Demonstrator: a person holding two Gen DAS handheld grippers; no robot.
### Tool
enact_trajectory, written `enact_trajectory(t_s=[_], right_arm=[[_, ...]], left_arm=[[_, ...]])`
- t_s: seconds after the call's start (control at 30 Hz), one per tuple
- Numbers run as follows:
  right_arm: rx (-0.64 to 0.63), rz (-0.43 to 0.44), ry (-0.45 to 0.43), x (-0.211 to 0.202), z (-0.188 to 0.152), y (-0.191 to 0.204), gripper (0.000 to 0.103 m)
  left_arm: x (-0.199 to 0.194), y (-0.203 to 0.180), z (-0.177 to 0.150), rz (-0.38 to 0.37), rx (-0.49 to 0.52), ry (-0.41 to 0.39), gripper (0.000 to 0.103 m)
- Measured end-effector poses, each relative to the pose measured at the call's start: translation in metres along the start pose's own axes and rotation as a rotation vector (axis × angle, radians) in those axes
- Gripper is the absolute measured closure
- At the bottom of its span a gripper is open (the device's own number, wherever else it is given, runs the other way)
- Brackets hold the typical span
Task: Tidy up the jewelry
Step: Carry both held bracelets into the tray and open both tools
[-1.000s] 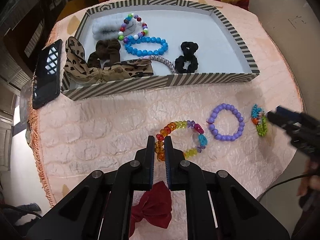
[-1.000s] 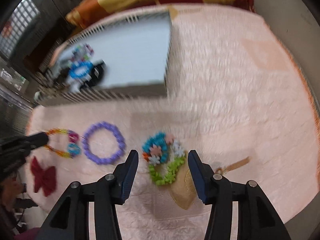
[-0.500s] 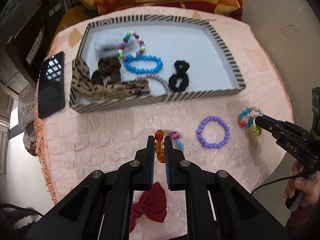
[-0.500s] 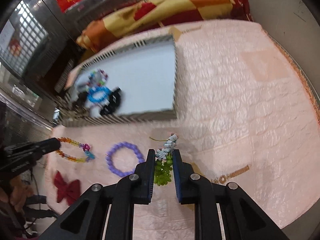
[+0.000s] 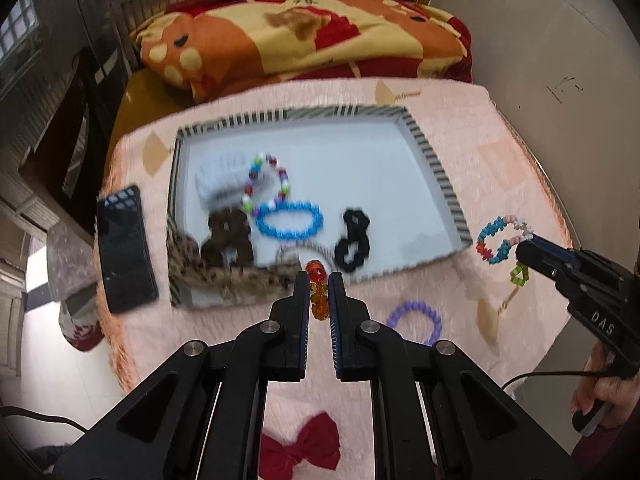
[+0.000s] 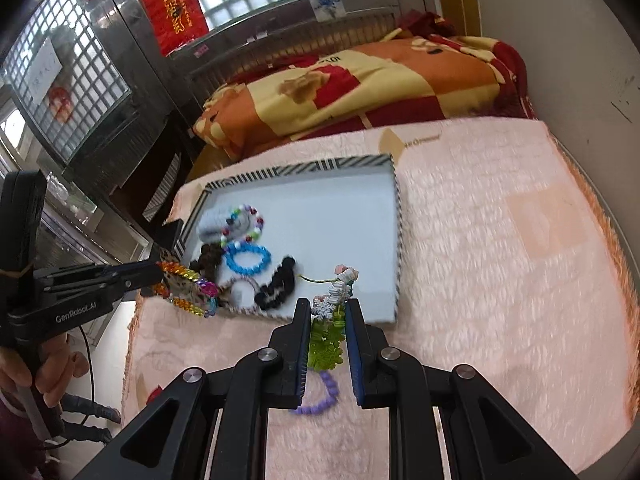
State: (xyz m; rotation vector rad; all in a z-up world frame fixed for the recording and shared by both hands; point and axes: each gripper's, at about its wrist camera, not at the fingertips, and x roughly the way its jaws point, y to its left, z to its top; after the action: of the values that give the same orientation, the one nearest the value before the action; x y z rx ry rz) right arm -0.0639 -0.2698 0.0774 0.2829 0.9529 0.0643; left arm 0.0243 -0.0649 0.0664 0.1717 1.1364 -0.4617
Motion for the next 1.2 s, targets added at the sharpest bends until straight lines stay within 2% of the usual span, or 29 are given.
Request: enact_trajectory(t_s=[0.43,0.67,0.83,1.0,1.2], right_arm=[[-0.009,-0.001,0.053,0.054,0.034,0.013,0.087],[0.004,0.007,0.103,0.091,0.046,0.020,0.087],[0.012,0.044,0.134,0.119,0.059,0.028,0.087],[0.017,0.091,0.184,0.158,0.069,0.033,0.087],[0.018,0.002,0.234,0.180,0.067,0.017,0.087]], left_arm=[[0.032,-0.007,0.070,0.017,0.048,-0.003,0.095],[0.072,-0.013,0.101,-0.022,0.056,0.036,0.095],[0.109,0.002,0.117,-0.022,0.025,0.082,0.095],[0.137,0.029,0.123,0.023,-0.013,0.122,0.095],[0.152,0.048,0.125,0.056,-0.036,0.133,0.095]])
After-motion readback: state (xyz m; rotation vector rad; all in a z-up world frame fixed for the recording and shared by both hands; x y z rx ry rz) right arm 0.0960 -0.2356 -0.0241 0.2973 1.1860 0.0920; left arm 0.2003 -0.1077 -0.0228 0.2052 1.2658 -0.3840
